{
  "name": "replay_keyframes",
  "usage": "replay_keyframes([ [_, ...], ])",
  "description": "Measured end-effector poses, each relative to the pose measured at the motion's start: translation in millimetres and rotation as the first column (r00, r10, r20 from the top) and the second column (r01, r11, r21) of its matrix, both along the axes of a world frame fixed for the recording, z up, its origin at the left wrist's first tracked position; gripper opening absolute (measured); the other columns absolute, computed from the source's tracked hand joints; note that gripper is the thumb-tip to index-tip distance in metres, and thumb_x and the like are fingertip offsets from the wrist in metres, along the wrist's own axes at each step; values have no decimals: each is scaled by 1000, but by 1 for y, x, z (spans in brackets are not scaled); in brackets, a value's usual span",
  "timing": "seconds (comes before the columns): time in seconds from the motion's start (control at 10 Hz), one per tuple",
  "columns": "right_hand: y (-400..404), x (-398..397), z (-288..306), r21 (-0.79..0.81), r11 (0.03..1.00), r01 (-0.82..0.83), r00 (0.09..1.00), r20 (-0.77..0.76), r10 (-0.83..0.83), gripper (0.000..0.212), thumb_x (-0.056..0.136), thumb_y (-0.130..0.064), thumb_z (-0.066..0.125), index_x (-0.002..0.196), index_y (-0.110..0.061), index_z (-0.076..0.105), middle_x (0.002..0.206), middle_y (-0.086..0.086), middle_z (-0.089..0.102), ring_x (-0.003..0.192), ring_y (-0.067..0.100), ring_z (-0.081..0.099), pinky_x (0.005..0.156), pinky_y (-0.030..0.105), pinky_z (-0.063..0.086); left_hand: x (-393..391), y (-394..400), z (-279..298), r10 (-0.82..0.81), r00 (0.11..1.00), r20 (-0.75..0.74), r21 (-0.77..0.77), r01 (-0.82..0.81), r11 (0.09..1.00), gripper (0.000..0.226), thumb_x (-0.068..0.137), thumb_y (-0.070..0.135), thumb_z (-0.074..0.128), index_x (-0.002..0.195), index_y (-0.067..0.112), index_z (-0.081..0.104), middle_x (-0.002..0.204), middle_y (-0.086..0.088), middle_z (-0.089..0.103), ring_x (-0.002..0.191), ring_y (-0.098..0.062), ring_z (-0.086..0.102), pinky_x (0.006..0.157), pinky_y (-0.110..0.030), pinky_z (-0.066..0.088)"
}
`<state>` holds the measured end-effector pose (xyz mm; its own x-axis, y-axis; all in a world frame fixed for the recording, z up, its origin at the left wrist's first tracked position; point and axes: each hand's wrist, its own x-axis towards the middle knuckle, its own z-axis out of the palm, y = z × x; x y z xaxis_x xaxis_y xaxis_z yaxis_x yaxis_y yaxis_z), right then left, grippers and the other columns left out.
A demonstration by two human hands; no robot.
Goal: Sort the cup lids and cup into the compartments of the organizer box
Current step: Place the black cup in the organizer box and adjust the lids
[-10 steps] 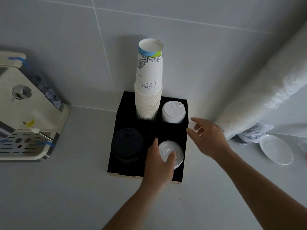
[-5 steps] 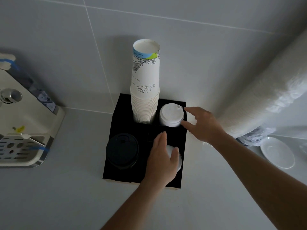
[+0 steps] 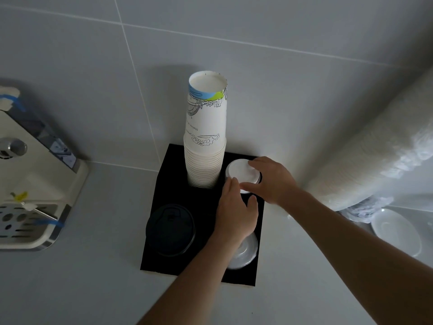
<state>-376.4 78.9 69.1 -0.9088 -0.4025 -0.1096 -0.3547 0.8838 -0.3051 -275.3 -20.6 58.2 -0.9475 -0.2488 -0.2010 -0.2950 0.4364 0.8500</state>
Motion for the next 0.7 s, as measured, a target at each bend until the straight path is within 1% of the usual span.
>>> replay_keyframes([
  [0.1, -1, 2, -3, -11, 1000, 25, 1000, -9, -25, 75, 80, -56, 69, 144, -22, 49, 150, -5, 47, 136, 15, 46, 111, 31, 37, -2, -1, -1, 13, 1000, 2, 0, -13, 1000, 67, 95, 27, 49, 152, 7, 19, 162, -5, 14, 149, -15, 14, 113, -19, 11],
  [0.3, -3, 5, 0, -34, 998, 52, 998, 42, -51, 77, 79, -54, 71, 145, -20, 48, 150, -4, 48, 137, 17, 45, 112, 34, 38, -1, -3, -1, 8, 1000, 9, 8, -9, 1000, 66, 95, 24, 50, 151, 6, 22, 161, -5, 17, 148, -15, 16, 113, -18, 12],
  [0.4, -3, 6, 7, -32, 997, 71, 992, 111, -67, 74, 84, -51, 67, 147, -21, 44, 150, -1, 49, 133, 21, 50, 110, 33, 38, -1, -6, 1, 25, 1000, 16, 51, -25, 998, 59, 91, 24, 51, 145, 5, 35, 154, -8, 33, 143, -21, 30, 118, -26, 22],
  [0.5, 0, 14, 22, -43, 993, 114, 978, 183, -104, 65, 89, -48, 61, 147, -26, 44, 143, 5, 56, 112, 30, 64, 96, 31, 46, 2, -9, 9, 49, 999, -22, 76, -47, 996, 40, 89, 23, 54, 127, 10, 52, 130, -5, 55, 123, -20, 51, 100, -27, 41],
  [0.6, 5, 22, 36, -91, 985, 147, 972, 195, -127, 54, 90, -40, 61, 142, -25, 53, 136, 5, 61, 113, 25, 63, 83, 26, 42, 6, -12, 16, 49, 998, -33, 113, -45, 993, 52, 91, 24, 54, 140, 10, 44, 143, -4, 48, 134, -18, 43, 103, -22, 34],
  [0.7, 13, 32, 46, -206, 957, 205, 970, 172, -171, 18, 87, -31, 64, 93, -16, 72, 80, 2, 65, 79, 20, 63, 69, 31, 46, 14, -18, 25, 80, 995, -64, 172, -68, 983, 54, 89, 26, 55, 140, 12, 47, 144, -5, 50, 134, -18, 46, 110, -33, 37],
])
